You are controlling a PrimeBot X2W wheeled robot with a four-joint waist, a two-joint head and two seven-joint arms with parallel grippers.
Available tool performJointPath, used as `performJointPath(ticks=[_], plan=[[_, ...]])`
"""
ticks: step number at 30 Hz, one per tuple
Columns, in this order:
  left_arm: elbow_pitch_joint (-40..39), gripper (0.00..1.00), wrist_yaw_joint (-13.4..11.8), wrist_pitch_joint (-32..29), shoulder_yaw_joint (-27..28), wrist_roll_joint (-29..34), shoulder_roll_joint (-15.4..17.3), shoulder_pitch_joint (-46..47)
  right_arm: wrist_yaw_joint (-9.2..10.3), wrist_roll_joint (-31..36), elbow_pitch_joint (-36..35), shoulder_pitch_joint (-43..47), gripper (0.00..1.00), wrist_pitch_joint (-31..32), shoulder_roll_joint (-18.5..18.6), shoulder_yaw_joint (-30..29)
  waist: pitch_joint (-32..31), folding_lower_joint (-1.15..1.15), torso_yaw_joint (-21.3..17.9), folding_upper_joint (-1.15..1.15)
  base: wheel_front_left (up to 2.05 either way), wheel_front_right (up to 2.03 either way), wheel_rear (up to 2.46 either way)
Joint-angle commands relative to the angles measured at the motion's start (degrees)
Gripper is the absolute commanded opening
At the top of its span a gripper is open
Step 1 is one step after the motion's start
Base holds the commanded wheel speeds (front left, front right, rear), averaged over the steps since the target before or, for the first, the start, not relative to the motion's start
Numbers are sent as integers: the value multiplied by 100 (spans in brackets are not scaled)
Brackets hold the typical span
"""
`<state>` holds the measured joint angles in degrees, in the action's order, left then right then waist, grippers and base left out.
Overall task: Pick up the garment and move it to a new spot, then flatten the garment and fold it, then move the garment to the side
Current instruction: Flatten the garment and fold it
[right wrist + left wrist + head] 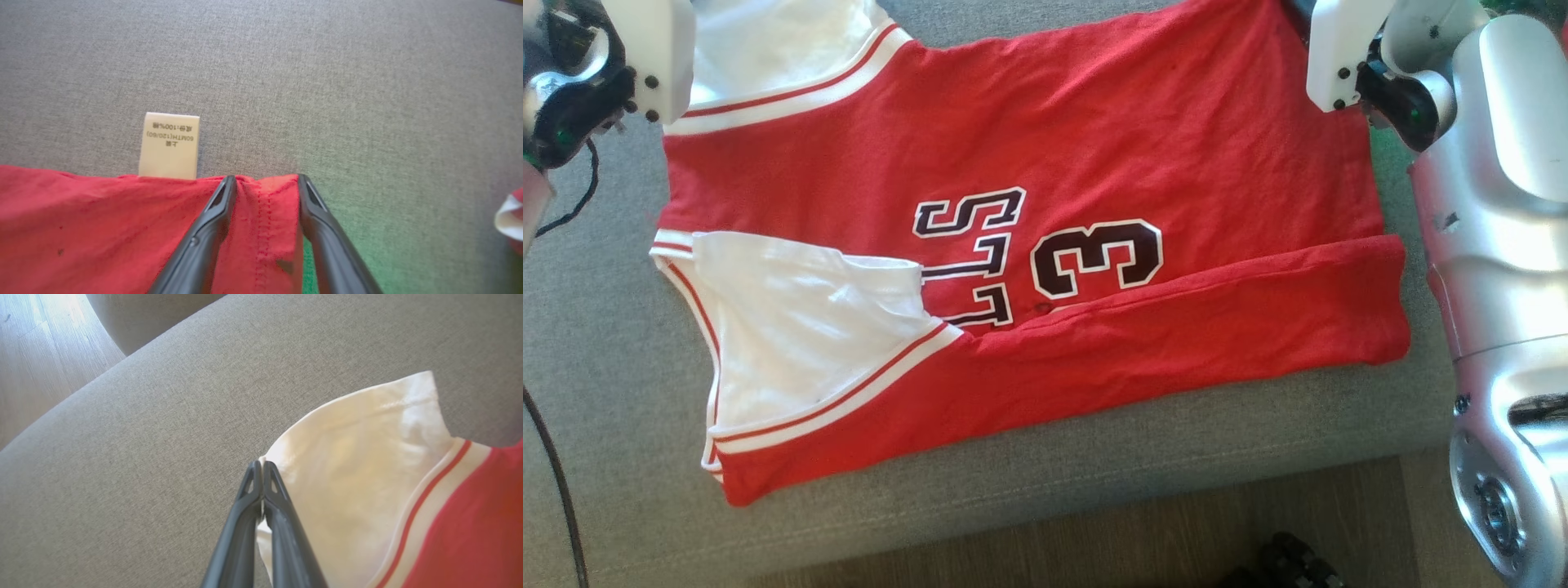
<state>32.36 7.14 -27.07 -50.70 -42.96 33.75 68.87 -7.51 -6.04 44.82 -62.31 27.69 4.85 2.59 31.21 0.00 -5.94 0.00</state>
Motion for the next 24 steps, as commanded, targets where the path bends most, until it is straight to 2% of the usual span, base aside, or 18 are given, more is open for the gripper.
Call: performJointPath(ticks=[1, 3, 5, 6, 7, 18, 24], plan=[[-148, 0, 31, 26, 223, -25, 237, 320, 2, 42, -106, -107, 60, -25, -94, 32, -2, 0, 0, 0, 0, 0, 0], [-149, 0, 31, 28, 208, -34, 249, 325, 2, 73, -16, -161, 37, -100, -99, 45, -7, 0, -6, 0, 0, 0, 0], [-181, 0, 32, 104, 190, -11, 272, 336, 2, 78, 53, -225, 20, -193, -102, 53, -14, 0, -15, 0, 0, 0, 0], [-192, 0, 32, 164, 192, -5, 282, 335, 2, 72, 74, -261, 4, -261, -102, 55, -19, 0, -19, 0, 0, 0, 0], [-203, 0, 32, 217, 185, 6, 295, 339, 2, 70, 97, -297, 0, -331, -93, 56, -25, 0, -22, 0, 0, 0, 0], [-142, 0, 34, 1335, 229, 299, 363, 531, 2, 0, 365, -547, 0, -1271, 87, -62, -59, 0, 15, 0, 0, 0, 0], [-34, 0, 24, 2041, 280, 446, 267, 638, 2, 1, 547, -627, 0, -1620, 218, -184, -100, 0, 97, 0, 0, 0, 0]])
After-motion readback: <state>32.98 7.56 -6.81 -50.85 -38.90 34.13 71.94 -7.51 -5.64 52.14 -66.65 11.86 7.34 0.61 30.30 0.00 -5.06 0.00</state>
